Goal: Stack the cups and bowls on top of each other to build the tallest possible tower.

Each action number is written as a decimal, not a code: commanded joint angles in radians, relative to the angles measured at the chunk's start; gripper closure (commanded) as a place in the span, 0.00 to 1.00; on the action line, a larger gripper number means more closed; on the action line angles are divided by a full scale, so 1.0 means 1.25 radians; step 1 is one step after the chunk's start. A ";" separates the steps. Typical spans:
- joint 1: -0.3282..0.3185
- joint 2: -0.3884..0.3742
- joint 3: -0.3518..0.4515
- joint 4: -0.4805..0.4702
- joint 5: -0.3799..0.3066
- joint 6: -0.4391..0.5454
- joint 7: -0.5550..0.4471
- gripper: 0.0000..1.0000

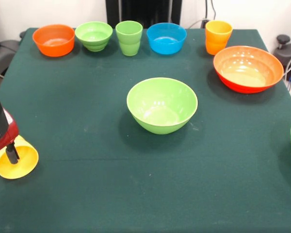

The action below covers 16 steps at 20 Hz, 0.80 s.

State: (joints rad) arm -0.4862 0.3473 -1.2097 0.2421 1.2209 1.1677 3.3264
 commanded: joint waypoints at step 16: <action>0.078 -0.117 0.154 0.240 -0.100 0.046 0.008 0.00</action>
State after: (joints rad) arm -0.4167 0.2714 -1.1603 0.3929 1.1833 1.1679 3.3264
